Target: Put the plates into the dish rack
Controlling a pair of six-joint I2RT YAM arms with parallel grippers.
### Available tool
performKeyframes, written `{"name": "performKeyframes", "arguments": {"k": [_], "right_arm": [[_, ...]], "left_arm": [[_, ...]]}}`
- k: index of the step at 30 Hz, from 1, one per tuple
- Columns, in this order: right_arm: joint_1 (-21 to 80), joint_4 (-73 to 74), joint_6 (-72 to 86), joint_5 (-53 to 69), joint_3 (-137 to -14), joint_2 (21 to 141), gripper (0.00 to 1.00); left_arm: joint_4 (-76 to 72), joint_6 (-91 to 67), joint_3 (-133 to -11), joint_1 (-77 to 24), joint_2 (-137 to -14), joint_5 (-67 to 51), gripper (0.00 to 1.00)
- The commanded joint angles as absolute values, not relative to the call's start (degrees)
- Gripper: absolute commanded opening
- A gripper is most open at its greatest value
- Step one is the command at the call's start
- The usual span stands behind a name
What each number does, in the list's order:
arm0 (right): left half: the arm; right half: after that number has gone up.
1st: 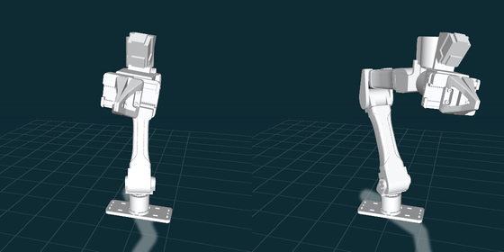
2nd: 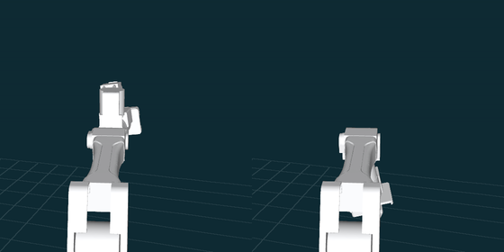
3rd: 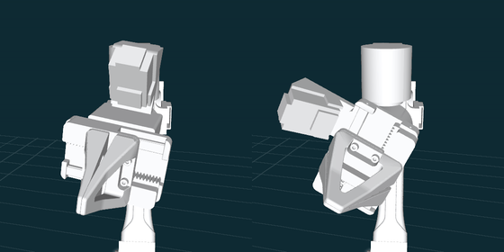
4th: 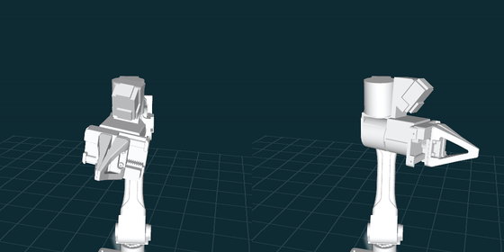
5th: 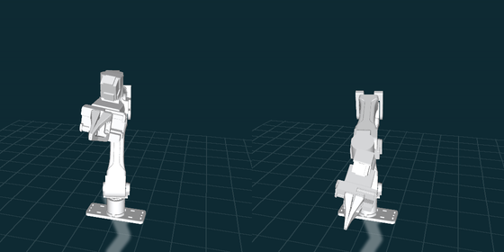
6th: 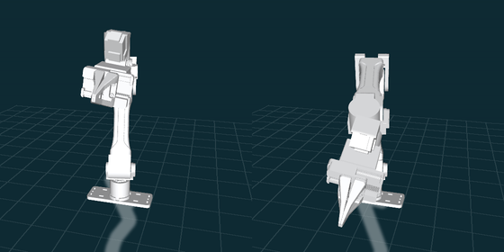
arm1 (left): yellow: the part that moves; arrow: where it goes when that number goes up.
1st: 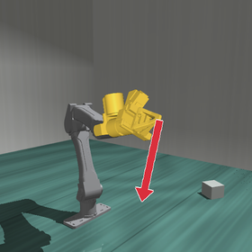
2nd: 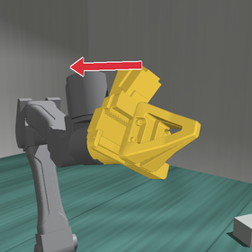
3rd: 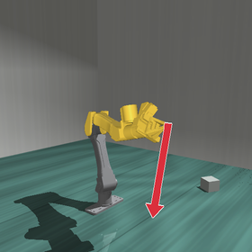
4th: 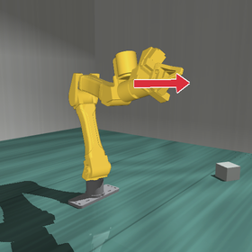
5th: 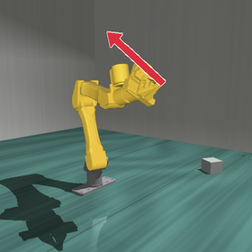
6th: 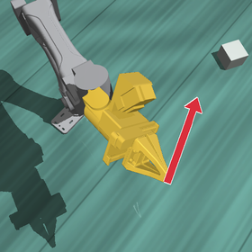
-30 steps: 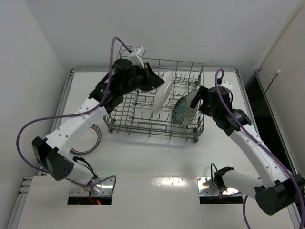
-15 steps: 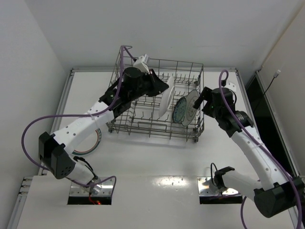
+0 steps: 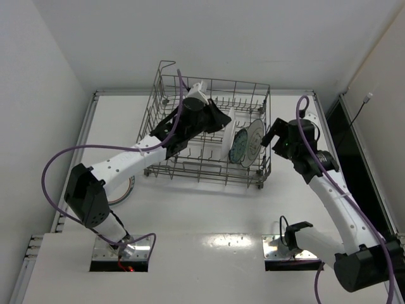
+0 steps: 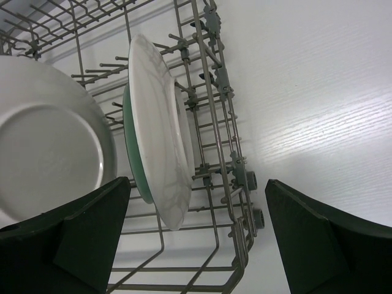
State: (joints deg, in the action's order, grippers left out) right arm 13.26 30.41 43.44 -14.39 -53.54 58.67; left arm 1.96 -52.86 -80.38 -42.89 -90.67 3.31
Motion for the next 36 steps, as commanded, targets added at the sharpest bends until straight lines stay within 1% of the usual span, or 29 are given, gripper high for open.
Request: {"name": "performKeyframes", "arguments": {"k": [1,8,9,10,11,12,13,14,15,16,19,21,22,23,24,25,26,27,28,29,30,31,32,33,36], "right_arm": [[12.3,27.7,42.7,-12.5,-52.9,57.3,0.9],[9.5,27.2,41.7,-9.4,-51.8,57.3,0.9],[9.0,26.6,41.7,-8.7,-51.8,57.3,0.9],[9.0,26.6,41.7,-8.7,-51.8,57.3,0.9],[8.3,26.6,41.7,-8.2,-51.8,57.3,0.9],[8.3,26.6,41.7,-8.2,-51.8,57.3,0.9],[8.3,26.6,41.7,-7.7,-51.8,57.3,0.92],[7.7,26.6,41.7,-7.6,-51.8,57.3,0.92],[7.1,26.6,41.1,-7.0,-51.8,56.8,0.93],[7.1,26.6,41.1,-7.0,-51.8,56.8,0.93],[6.6,26.6,41.1,-6.5,-51.8,56.2,0.93],[6.1,26.6,41.1,-6.0,-51.8,56.2,0.93],[6.1,26.6,41.1,-6.0,-51.8,55.6,0.93],[6.1,26.6,41.1,-6.0,-51.8,55.6,0.93],[6.1,26.6,41.1,-6.0,-51.8,55.6,0.93],[6.1,26.6,41.1,-5.4,-51.8,55.6,0.93],[6.1,26.6,41.1,-5.4,-51.8,55.6,0.93],[6.1,26.0,41.1,-4.7,-51.8,55.6,0.93],[6.1,26.0,41.1,-4.7,-51.2,55.6,0.93],[6.1,25.3,41.1,-3.9,-50.5,55.6,0.93],[6.1,24.7,41.7,-2.7,-50.4,55.6,0.93],[6.1,24.7,41.7,-2.2,-49.8,55.6,0.93],[6.1,24.7,41.7,-1.7,-49.7,55.6,0.93],[6.1,24.7,41.7,-1.7,-49.2,55.6,0.93],[6.1,24.7,41.7,-1.1,-48.7,55.6,0.93]], "left_arm": [[-4.7,-54.6,-80.1,-43.9,-91.0,5.6,0.0],[-3.6,-54.0,-80.1,-43.9,-92.7,5.5,0.0],[-1.7,-53.4,-80.9,-43.9,-93.7,4.8,0.04],[-0.9,-52.7,-82.9,-43.9,-94.3,3.9,0.15],[0.3,-52.6,-83.8,-43.9,-94.9,3.2,0.23],[0.4,-52.1,-84.6,-43.9,-94.9,2.2,0.34],[0.4,-52.1,-86.4,-43.9,-94.9,1.2,0.47],[1.2,-51.4,-87.8,-43.9,-94.9,-1.4,0.74],[3.8,-51.4,-89.5,-43.9,-94.9,-2.5,0.91],[5.4,-50.5,-93.5,-43.2,-94.9,-4.4,1.0],[13.1,-48.5,-99.5,-41.8,-92.7,-5.2,1.0],[16.7,-46.0,-100.0,-41.3,-88.3,2.2,1.0],[20.1,-42.9,-100.0,-41.3,-82.2,6.9,1.0],[22.0,-42.9,-98.5,-41.3,-78.6,12.7,1.0],[23.9,-42.9,-97.1,-40.6,-75.0,25.9,1.0],[29.6,-49.8,-95.4,-39.2,-71.5,32.1,1.0],[33.8,-54.8,-90.9,-34.6,-64.4,37.6,1.0],[37.2,-58.8,-87.5,-32.1,-60.6,45.9,1.0],[38.9,-62.9,-83.0,-29.8,-56.6,48.4,1.0],[40.2,-64.8,-74.9,-25.9,-52.9,49.8,1.0],[42.1,-67.2,-72.2,-25.8,-47.2,53.4,1.0],[47.8,-73.0,-68.3,-25.1,-45.4,55.0,1.0],[50.0,-75.5,-66.4,-25.1,-44.0,56.8,1.0],[51.7,-77.5,-64.5,-24.3,-42.6,58.1,1.0],[55.1,-83.6,-60.5,-22.7,-43.3,62.6,1.0]]}}
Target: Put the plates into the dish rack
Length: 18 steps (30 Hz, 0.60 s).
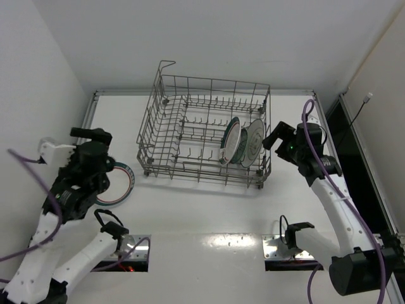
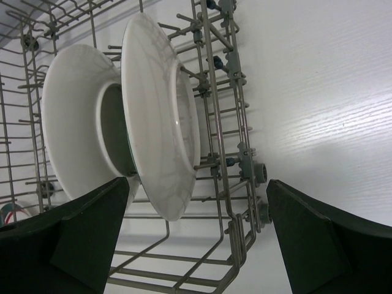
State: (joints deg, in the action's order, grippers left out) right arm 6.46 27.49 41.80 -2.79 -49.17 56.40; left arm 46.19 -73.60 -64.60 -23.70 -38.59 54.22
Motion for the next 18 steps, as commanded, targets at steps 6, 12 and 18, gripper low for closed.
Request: {"name": "performKeyframes", "arguments": {"k": [6,12,18], "right_arm": [[6.1,26.6,41.1,-1.0,-50.1,54.6,0.93],[6.1,27.2,40.6,-1.6,-50.7,54.6,0.93],[6.1,26.6,40.6,-1.6,-50.2,55.2,0.93]], "left_arm": [[49.4,-80.8,-59.4,-15.7,-51.4,55.5,1.0],[47.0,-75.0,-60.3,0.2,-62.7,33.3,1.0],[51.8,-71.1,-58.7,18.4,-70.3,22.9,1.0]]}}
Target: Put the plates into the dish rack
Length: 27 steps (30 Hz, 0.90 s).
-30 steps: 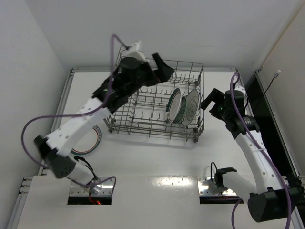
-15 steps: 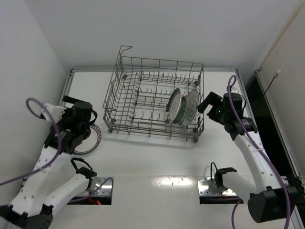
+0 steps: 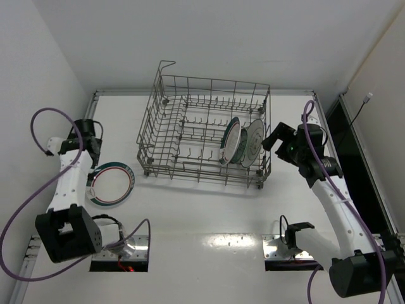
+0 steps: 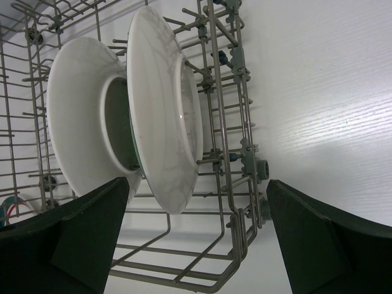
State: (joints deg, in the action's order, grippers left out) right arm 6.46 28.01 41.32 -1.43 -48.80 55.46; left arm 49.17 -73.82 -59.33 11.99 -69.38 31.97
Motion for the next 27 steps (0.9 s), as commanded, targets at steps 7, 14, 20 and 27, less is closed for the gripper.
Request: {"name": "performKeyframes", "arguments": {"k": [7,14,20,27], "right_arm": [[6.1,26.1,40.6,-0.4,-49.6,55.7,0.93],[6.1,26.1,40.6,-0.4,-49.0,55.7,0.93],[6.1,26.6,40.6,-0.4,-49.0,56.2,0.93],[6.1,26.6,40.6,-0.4,-49.0,56.3,0.93]], "left_arm": [[51.7,-71.3,-48.3,25.8,-70.3,17.3,1.0],[54.6,-73.5,-44.9,28.1,-71.7,19.4,0.94],[54.7,-69.0,-40.7,28.1,-76.7,14.7,0.83],[52.6,-66.3,-40.0,28.1,-80.6,14.8,0.78]]}}
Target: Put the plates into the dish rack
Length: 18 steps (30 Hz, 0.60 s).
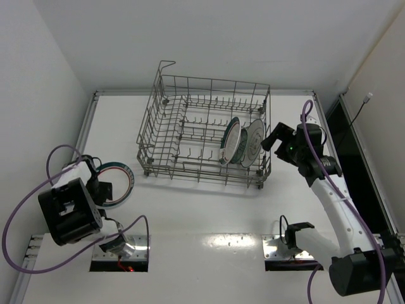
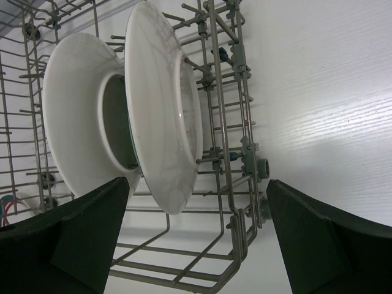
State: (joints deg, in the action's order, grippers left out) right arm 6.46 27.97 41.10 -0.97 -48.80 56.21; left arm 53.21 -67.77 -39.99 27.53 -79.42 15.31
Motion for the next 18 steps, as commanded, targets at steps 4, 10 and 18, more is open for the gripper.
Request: {"name": "performKeyframes", "arguments": {"k": [4,10,18], "right_arm": [[6.1,27.2,40.6,-1.0,-49.0,56.8,0.93],[6.6,27.2,40.6,-1.0,-49.0,56.8,0.93],[6.6,27.2,40.6,-1.5,-48.5,56.8,0.93]], "left_arm": [[48.4,-64.8,-38.6,28.1,-82.5,14.0,0.43],[42.5,-62.0,-38.6,28.1,-84.7,9.4,0.0],[38.0,-60.9,-44.1,28.1,-76.3,9.9,0.0]]}}
